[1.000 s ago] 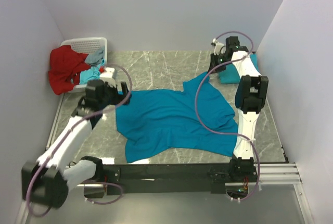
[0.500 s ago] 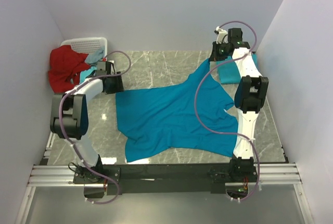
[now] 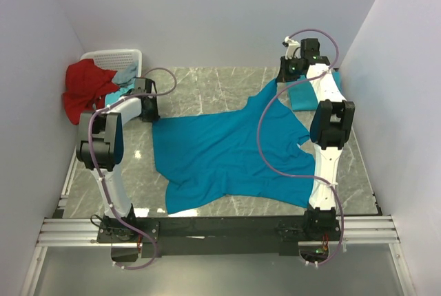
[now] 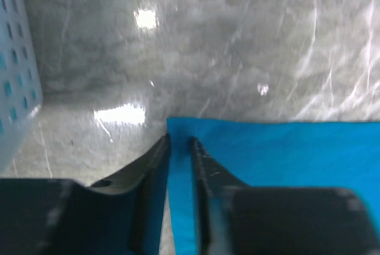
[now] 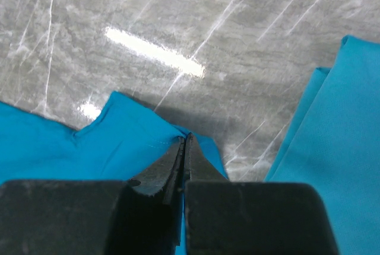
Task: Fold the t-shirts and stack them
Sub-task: Flatten the tshirt out
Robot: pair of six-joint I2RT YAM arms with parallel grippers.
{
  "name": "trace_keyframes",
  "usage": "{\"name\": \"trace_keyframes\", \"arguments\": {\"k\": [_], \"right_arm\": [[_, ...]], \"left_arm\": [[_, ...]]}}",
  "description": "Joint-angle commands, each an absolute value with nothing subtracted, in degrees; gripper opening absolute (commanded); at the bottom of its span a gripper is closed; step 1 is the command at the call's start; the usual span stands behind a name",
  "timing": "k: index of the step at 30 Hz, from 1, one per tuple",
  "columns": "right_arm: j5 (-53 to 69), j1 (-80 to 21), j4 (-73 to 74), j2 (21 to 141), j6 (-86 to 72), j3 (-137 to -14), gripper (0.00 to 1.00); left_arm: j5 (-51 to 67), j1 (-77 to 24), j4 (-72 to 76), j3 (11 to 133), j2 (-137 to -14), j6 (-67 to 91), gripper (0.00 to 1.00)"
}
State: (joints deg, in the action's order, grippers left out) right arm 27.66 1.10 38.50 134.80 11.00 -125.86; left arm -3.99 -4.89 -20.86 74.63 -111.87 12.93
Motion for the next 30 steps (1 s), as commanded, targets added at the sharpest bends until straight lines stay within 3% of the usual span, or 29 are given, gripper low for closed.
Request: {"name": "trace_keyframes", "arguments": {"k": [1, 5, 8, 16, 22, 30], "right_arm": [[27.8, 1.0, 36.7, 134.1, 11.8, -124.9, 0.0], [27.7, 1.1, 36.7, 134.0, 11.7, -125.1, 0.0], [27.8, 1.2, 37.1, 134.1, 11.6, -125.5, 0.0], [27.4, 1.3, 37.5, 131.9, 12.4, -125.3, 0.0], [27.1, 1.1, 43.1, 130.7, 13.7, -133.1, 0.0], [26.5, 0.3, 46.7, 106.1, 19.5, -127.0, 0.0]], "left_arm": [[-4.7, -4.6, -22.8, 76.9, -113.8, 12.0, 0.24], [-4.3, -4.7, -22.4, 75.9, -113.0, 11.9, 0.19], [-2.5, -4.7, -22.6, 75.8, -112.7, 11.9, 0.01], [-0.4, -5.3, -22.9, 81.1, -109.1, 11.9, 0.0], [0.4, -5.4, -19.5, 83.1, -101.1, 11.3, 0.0], [-1.9, -5.4, -15.3, 84.6, -78.1, 13.0, 0.0]]}}
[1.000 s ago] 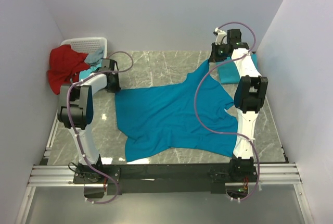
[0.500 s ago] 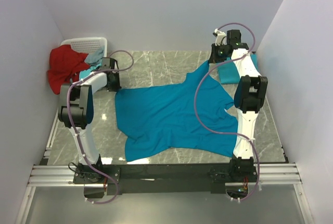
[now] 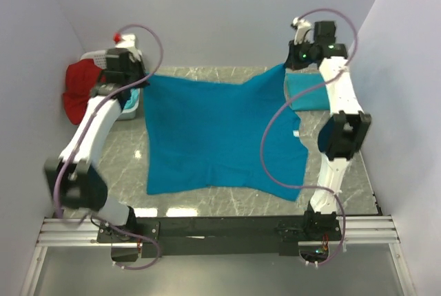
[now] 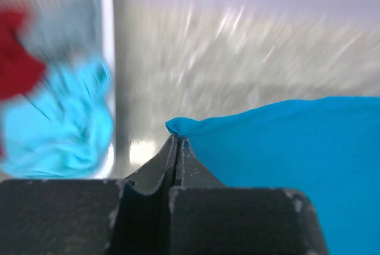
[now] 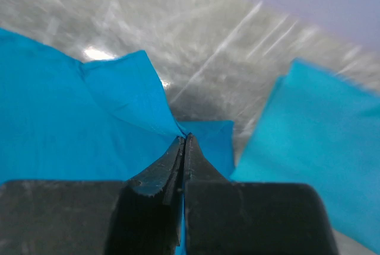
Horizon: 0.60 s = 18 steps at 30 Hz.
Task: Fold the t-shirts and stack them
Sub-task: Flatten the tshirt out
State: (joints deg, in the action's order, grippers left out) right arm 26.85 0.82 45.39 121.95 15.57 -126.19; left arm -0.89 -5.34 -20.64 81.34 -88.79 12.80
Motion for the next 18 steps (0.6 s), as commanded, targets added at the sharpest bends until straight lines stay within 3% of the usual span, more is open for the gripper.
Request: {"name": "trace_keyframes", "arguments": {"k": [1, 11, 18], "right_arm": [[26.2, 0.3, 47.2, 103.5, 20.0, -126.8, 0.0], [18.0, 0.3, 41.1, 68.1, 21.0, -130.5, 0.0], [12.8, 0.3, 36.7, 59.8, 19.2, -133.8, 0.0]], "left_arm": [[-2.1, -5.4, -14.6, 84.5, -75.4, 13.2, 0.0], [-1.6, -5.5, -8.7, 88.3, -46.3, 18.3, 0.0], [-0.4, -5.5, -10.5, 96.2, -42.1, 19.8, 0.0]]}}
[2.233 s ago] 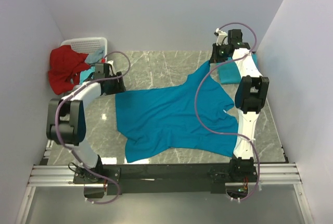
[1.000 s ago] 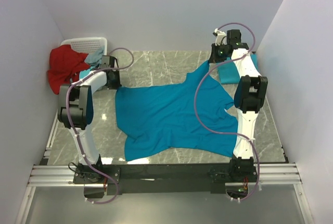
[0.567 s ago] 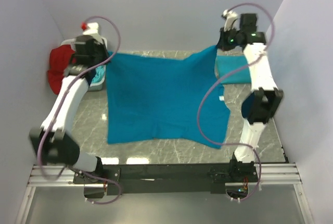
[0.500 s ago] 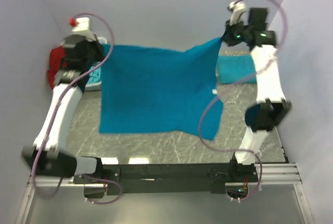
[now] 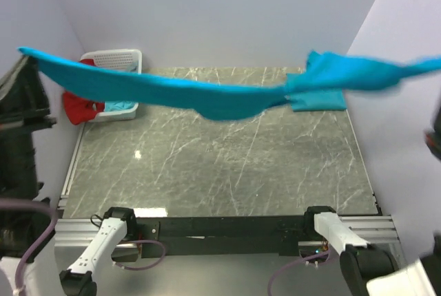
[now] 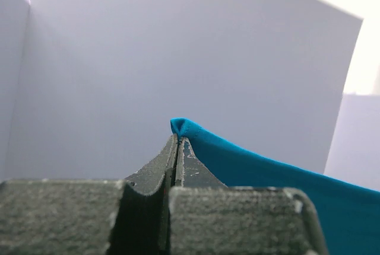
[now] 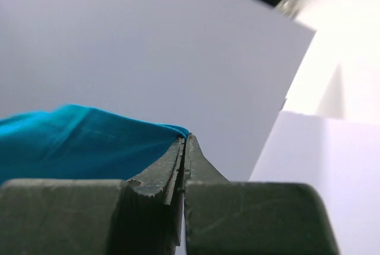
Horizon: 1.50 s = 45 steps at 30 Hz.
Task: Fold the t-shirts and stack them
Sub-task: Flatten the tshirt out
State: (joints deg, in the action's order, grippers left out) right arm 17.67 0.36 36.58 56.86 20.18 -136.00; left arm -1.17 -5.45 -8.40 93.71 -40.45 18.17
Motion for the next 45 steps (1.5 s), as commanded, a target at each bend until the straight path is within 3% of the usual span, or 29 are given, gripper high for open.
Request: {"name": "trace_keyframes", "arguments": {"k": [1, 10, 15, 18, 22, 27, 34, 40, 45], "right_arm": [[11.9, 0.3, 36.5, 59.3, 19.2, -134.2, 0.0], [8.5, 0.3, 35.6, 62.9, 20.2, -129.7, 0.0], [9.5, 1.1, 27.7, 64.3, 19.1, -113.1, 0.0], [13.3, 3.2, 24.0, 68.6, 17.3, -105.0, 0.0], [18.1, 3.6, 20.2, 81.9, 17.4, -97.0, 0.0], [20.8, 1.5, 23.5, 104.9, 18.5, -105.4, 0.0], [11.6, -2.4, 30.2, 136.5, 16.0, -136.9, 0.0], [4.8, -4.5, 19.2, 135.9, 15.7, -131.0, 0.0], [6.6, -4.2, 19.0, 134.5, 13.8, -131.7, 0.0]], "left_arm": [[-0.4, -5.5, -11.2, 97.2, -42.3, 19.6, 0.0], [2.6, -5.5, -10.3, 90.6, -43.6, 21.4, 0.0], [4.4, -5.5, -4.6, 74.4, -44.7, 22.0, 0.0], [4.6, -5.5, -1.4, 65.1, -49.1, 21.4, 0.0], [3.3, -5.4, 5.3, 58.5, -64.5, 19.4, 0.0], [2.4, -5.0, 6.9, 65.5, -88.5, 18.5, 0.0], [2.9, -4.8, 3.3, 86.2, -116.8, 19.6, 0.0], [-2.5, -4.7, -4.7, 101.7, -129.3, 19.1, 0.0], [-3.3, -2.8, -3.5, 103.3, -130.2, 19.6, 0.0]]}}
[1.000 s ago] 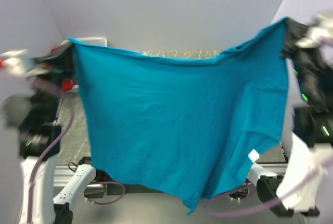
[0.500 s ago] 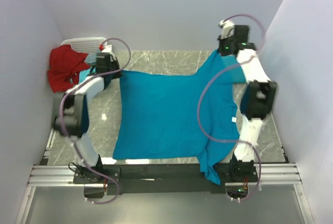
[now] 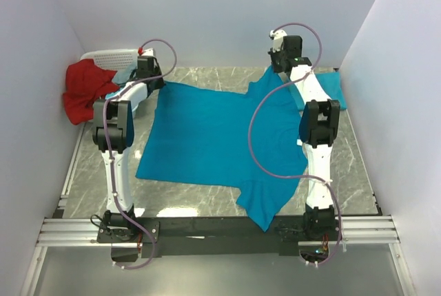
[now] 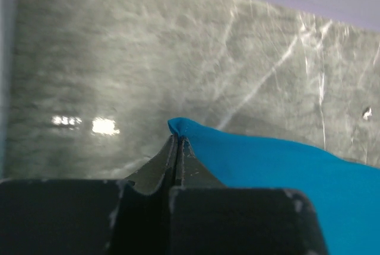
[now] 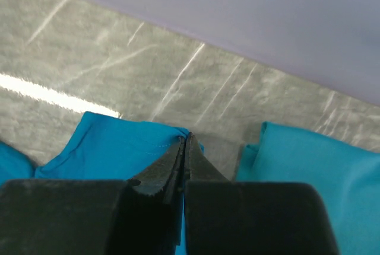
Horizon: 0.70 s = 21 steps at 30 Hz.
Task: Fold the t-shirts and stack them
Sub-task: Flatten the tshirt out, then fold the tshirt
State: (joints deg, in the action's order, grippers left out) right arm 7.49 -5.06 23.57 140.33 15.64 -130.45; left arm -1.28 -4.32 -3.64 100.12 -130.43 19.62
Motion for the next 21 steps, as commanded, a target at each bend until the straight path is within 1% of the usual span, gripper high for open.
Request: {"name": "trace_keyframes", "arguments": {"k": [1, 7, 11, 14, 16, 21], "right_arm": [[7.0, -4.2, 18.3, 133.9, 13.5, -130.9, 0.0], [11.0, -4.2, 17.7, 128.0, 12.7, -124.5, 0.0], [13.9, -4.2, 16.5, 122.5, 12.3, -117.6, 0.0], [16.1, -4.2, 15.1, 117.5, 12.0, -110.1, 0.0], [17.7, -4.2, 14.8, 114.4, 11.9, -107.6, 0.0], [19.8, -4.7, 14.6, 108.9, 12.5, -100.0, 0.0]], "left_arm": [[-2.7, -2.6, -3.2, 103.4, -130.1, 19.1, 0.0], [0.9, -2.0, -1.2, 103.3, -129.2, 14.1, 0.0], [1.8, -1.9, -1.1, 103.6, -129.3, 12.3, 0.0], [1.7, -1.8, -0.4, 103.4, -129.4, 11.1, 0.0], [2.6, -1.8, -0.4, 102.9, -129.3, 10.2, 0.0], [5.1, -1.8, 5.9, 97.0, -125.7, 9.0, 0.0]]}}
